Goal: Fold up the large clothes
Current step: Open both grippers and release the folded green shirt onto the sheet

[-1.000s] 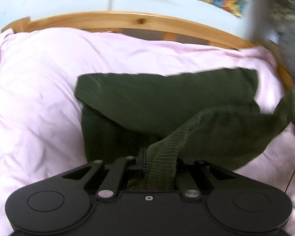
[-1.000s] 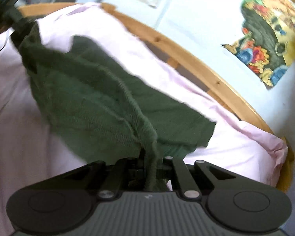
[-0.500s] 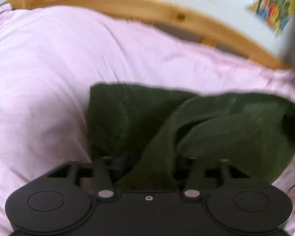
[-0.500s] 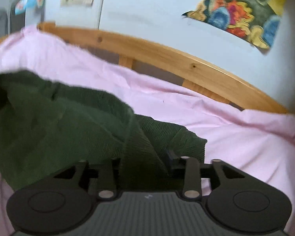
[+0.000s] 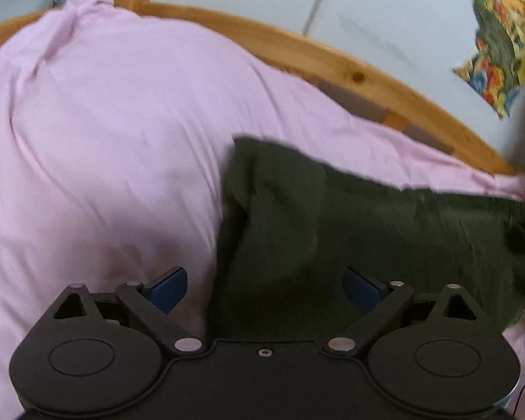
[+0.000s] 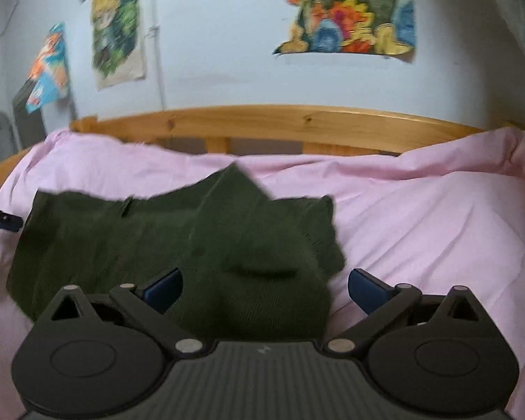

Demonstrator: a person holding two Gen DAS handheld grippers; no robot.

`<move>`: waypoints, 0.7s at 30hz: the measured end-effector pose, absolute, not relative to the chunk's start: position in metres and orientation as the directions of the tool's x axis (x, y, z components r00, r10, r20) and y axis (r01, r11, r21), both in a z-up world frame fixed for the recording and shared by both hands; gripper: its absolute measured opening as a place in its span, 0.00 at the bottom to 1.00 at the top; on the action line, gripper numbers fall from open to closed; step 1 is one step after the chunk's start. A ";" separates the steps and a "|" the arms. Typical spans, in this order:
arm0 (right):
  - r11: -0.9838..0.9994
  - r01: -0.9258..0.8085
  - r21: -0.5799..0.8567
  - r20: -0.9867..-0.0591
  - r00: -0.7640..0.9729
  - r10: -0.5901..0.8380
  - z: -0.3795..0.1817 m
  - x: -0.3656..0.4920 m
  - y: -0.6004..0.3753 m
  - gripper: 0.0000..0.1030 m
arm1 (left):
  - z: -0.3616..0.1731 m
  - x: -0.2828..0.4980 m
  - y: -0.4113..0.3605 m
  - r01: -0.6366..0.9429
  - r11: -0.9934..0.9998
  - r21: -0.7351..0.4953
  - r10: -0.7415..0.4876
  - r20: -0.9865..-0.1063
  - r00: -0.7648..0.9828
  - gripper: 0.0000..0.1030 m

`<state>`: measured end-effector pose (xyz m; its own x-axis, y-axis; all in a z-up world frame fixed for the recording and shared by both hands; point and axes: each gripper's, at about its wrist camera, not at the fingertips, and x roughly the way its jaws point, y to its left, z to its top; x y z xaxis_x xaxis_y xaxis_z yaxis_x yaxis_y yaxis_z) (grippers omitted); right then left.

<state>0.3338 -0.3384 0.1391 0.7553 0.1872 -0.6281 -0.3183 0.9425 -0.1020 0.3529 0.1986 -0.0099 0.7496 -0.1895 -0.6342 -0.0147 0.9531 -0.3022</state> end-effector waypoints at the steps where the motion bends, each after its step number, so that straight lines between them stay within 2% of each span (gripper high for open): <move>1: 0.938 -0.329 -0.114 -0.627 0.756 0.189 0.138 0.331 -0.335 1.00 | -0.013 0.352 0.195 -0.015 0.953 -0.301 -0.188 -0.631 0.753 0.90; 2: 0.934 -0.334 -0.125 -0.624 0.758 0.187 0.138 0.327 -0.333 1.00 | -0.016 0.351 0.192 -0.022 0.956 -0.291 -0.175 -0.631 0.756 0.89; 3: 0.933 -0.333 -0.133 -0.622 0.761 0.183 0.137 0.325 -0.332 1.00 | -0.019 0.351 0.189 -0.028 0.963 -0.269 -0.157 -0.639 0.753 0.83; 5: 0.941 -0.311 -0.132 -0.609 0.775 0.171 0.137 0.324 -0.334 1.00 | -0.022 0.356 0.184 -0.029 0.974 -0.226 -0.130 -0.658 0.742 0.57; 6: 0.948 -0.293 -0.122 -0.600 0.783 0.164 0.137 0.325 -0.337 0.99 | -0.024 0.358 0.185 -0.035 0.976 -0.213 -0.120 -0.669 0.733 0.32; 7: 0.955 -0.275 -0.113 -0.588 0.793 0.159 0.137 0.327 -0.339 0.95 | -0.025 0.359 0.187 -0.048 0.977 -0.209 -0.110 -0.682 0.723 0.24; 8: 0.961 -0.254 -0.110 -0.573 0.806 0.147 0.138 0.329 -0.342 0.82 | -0.025 0.360 0.192 -0.058 0.971 -0.233 -0.122 -0.685 0.718 0.21; 9: 0.968 -0.226 -0.106 -0.562 0.817 0.129 0.139 0.331 -0.343 0.68 | -0.025 0.360 0.196 -0.062 0.962 -0.267 -0.142 -0.677 0.722 0.12; 10: 0.975 -0.203 -0.091 -0.549 0.827 0.121 0.141 0.334 -0.345 0.60 | -0.024 0.359 0.199 -0.072 0.955 -0.286 -0.145 -0.668 0.730 0.11; 12: 0.985 -0.164 -0.057 -0.529 0.842 0.110 0.146 0.337 -0.346 0.19 | -0.022 0.353 0.200 -0.081 0.951 -0.300 -0.142 -0.651 0.746 0.07; 15: 0.997 -0.080 0.006 -0.514 0.855 0.072 0.153 0.336 -0.352 0.06 | -0.014 0.343 0.198 -0.101 0.952 -0.289 -0.112 -0.635 0.765 0.05; 17: 1.000 -0.007 0.012 -0.541 0.841 0.013 0.154 0.336 -0.354 0.05 | -0.013 0.342 0.199 -0.115 0.948 -0.297 -0.110 -0.645 0.756 0.05; 21: 0.999 0.020 -0.039 -0.616 0.787 -0.040 0.135 0.355 -0.355 0.05 | -0.031 0.355 0.205 -0.143 0.943 -0.302 -0.119 -0.703 0.701 0.05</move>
